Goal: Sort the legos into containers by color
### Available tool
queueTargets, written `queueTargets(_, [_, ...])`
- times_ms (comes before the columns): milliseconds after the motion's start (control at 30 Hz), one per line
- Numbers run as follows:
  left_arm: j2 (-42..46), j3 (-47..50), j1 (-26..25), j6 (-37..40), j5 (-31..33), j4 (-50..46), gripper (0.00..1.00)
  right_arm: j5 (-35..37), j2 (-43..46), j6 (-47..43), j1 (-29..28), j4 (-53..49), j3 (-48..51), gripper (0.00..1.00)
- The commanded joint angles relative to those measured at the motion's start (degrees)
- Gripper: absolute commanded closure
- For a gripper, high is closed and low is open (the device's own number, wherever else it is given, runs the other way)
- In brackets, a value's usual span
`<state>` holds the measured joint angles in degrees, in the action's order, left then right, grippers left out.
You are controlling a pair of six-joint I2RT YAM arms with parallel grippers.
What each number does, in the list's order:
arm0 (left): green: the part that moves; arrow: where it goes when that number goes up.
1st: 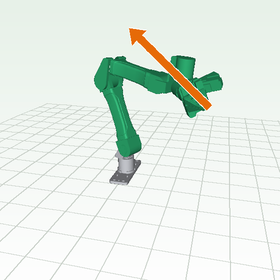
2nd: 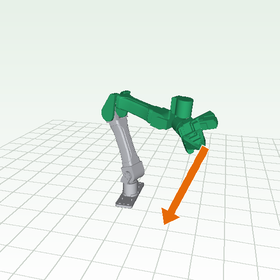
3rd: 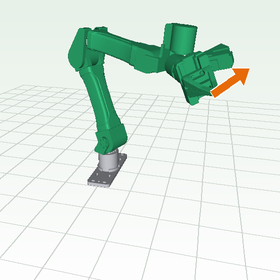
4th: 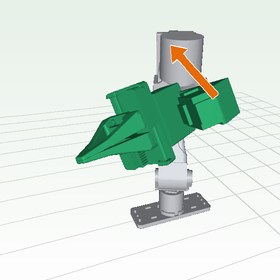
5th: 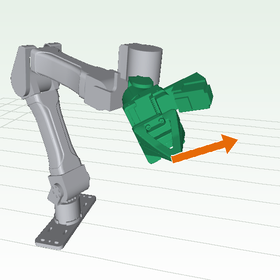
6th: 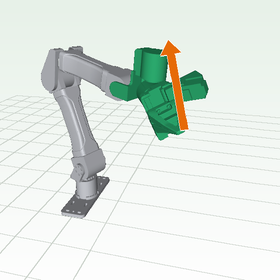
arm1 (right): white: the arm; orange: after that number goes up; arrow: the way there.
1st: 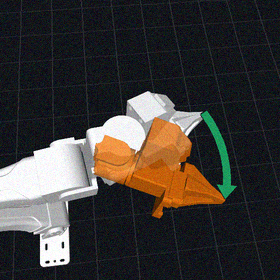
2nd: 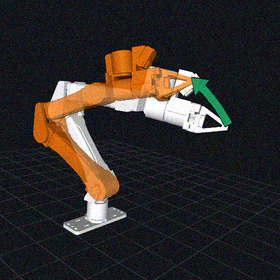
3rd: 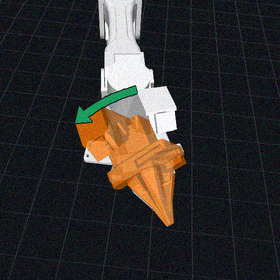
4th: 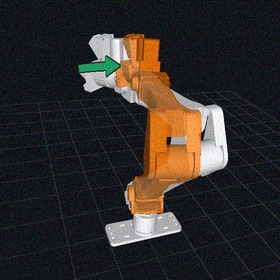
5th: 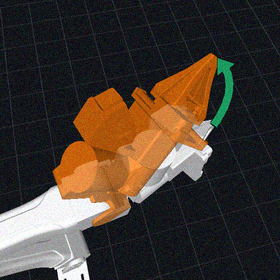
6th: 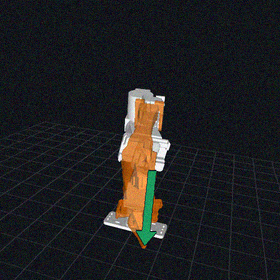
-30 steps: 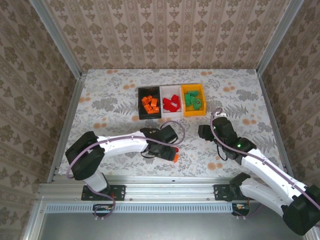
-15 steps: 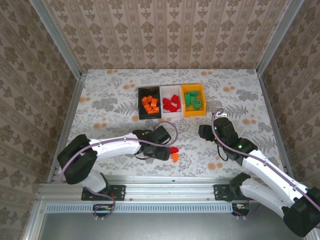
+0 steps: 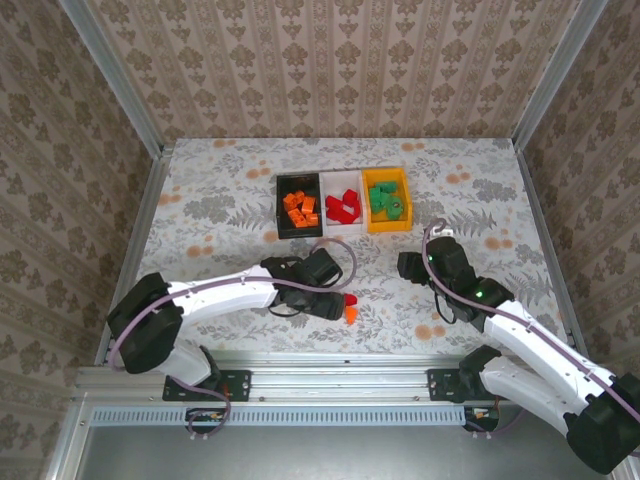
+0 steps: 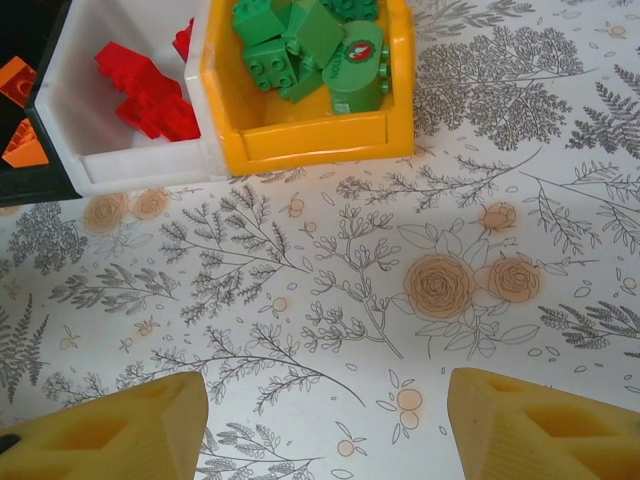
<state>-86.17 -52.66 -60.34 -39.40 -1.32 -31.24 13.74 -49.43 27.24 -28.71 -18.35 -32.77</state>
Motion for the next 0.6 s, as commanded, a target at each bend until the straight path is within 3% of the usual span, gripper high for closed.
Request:
queueTargets(0, [-1.99, -0.03, -0.29, 1.52, -0.58, -0.05, 0.23, 1.11, 1.09, 0.53, -0.09, -0.12, 0.96, 0.34])
queueTargets(567, [-7.38, 1.51, 1.01, 2.74, -1.06, 5.10, 0.35, 0.81, 1.12, 0.57, -0.03, 0.59, 1.64, 0.34])
